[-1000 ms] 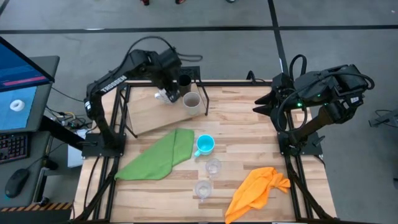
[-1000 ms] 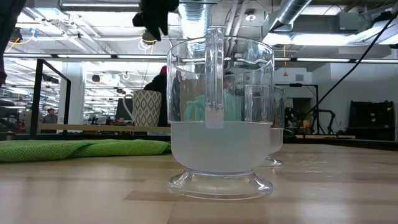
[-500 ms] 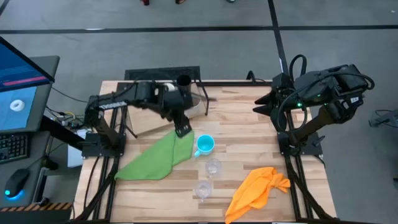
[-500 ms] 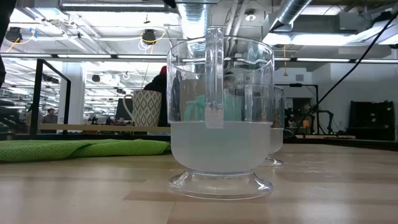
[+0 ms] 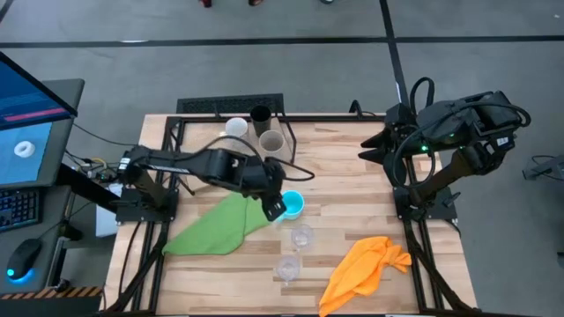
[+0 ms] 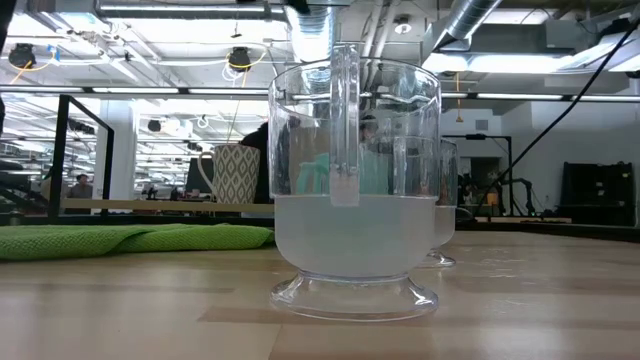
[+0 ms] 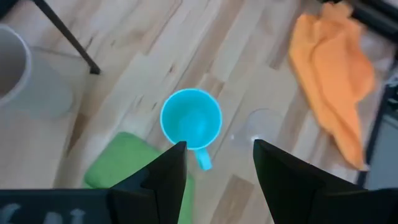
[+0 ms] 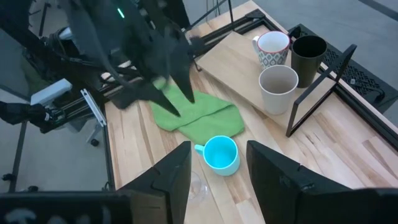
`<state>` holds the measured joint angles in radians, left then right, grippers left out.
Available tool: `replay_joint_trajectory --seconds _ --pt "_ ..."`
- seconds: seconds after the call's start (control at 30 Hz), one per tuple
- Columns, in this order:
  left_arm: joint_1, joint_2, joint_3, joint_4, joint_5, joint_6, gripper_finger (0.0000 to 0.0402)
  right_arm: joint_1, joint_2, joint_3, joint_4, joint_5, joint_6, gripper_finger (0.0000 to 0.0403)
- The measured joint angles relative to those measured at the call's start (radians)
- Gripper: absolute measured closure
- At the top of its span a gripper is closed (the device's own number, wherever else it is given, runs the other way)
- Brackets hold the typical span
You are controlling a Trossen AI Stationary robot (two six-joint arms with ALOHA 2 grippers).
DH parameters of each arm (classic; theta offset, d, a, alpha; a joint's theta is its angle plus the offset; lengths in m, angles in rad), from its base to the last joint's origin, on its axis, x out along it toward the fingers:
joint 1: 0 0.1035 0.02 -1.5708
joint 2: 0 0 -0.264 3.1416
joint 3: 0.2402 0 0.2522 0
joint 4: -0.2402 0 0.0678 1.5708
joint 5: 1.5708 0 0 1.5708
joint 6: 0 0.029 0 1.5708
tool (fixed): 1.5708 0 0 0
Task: Stack small to large cups/mugs on shelf
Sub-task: Put the light blue mug on the shelf
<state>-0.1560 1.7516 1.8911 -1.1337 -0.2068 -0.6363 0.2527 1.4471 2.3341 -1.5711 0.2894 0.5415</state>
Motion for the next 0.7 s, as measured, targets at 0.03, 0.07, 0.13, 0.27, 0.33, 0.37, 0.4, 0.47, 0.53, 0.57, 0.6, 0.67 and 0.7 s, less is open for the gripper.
replay_joint_trajectory --seconds 0.03,0.07,0.13,0.27,0.33,0.37,0.4,0.47,0.53,0.57,0.6,0.67,0.7 --pt "0.0 0.002 -0.026 0.017 0.0 -0.005 0.0226 0.0 0.0 0.0 0.0 0.0 0.0 0.0227" --pt "0.001 0.003 -0.052 0.036 0.0 -0.008 0.0226 0.0 0.0 0.0 0.0 0.0 0.0 0.0227" --pt "0.002 0.0 -0.11 0.096 -0.001 -0.01 0.0226 0.0 0.0 0.0 0.0 0.0 0.0 0.0227" --pt "0.006 0.002 -0.219 0.165 -0.016 -0.041 0.0226 0.0 0.0 0.0 0.0 0.0 0.0 0.0227" --pt "0.007 0.001 -0.266 0.218 -0.04 -0.042 0.0226 0.0 0.0 0.0 0.0 0.0 0.0 0.0227" --pt "0.007 0.001 -0.287 0.223 -0.059 -0.045 0.0226 0.0 0.0 0.0 0.0 0.0 0.0 0.0227" --pt "0.007 0.002 -0.307 0.223 -0.073 -0.052 0.0226 0.0 0.0 0.0 0.0 0.0 0.0 0.0227" --pt "0.007 0.001 -0.345 0.247 -0.079 -0.077 0.0226 0.0 0.0 0.0 0.0 0.0 0.0 0.0227" --pt "0.007 0.001 -0.376 0.264 -0.078 -0.095 0.0226 0.0 0.0 0.0 0.0 0.0 0.0 0.0227" --pt "0.007 0.001 -0.389 0.273 -0.079 -0.103 0.0226 0.0 0.0 0.0 0.0 0.0 0.0 0.0227" --pt "0.006 0.001 -0.399 0.282 -0.079 -0.111 0.0226 0.0 0.0 0.0 0.0 0.0 0.0 0.0227" --pt "0.005 0.001 -0.417 0.285 -0.094 -0.118 0.0226 0.0 0.0 0.0 0.0 0.0 0.0 0.0227" --pt "0.005 0.001 -0.427 0.285 -0.108 -0.119 0.0226 0.0 0.0 0.0 0.0 0.0 0.0 0.0227"
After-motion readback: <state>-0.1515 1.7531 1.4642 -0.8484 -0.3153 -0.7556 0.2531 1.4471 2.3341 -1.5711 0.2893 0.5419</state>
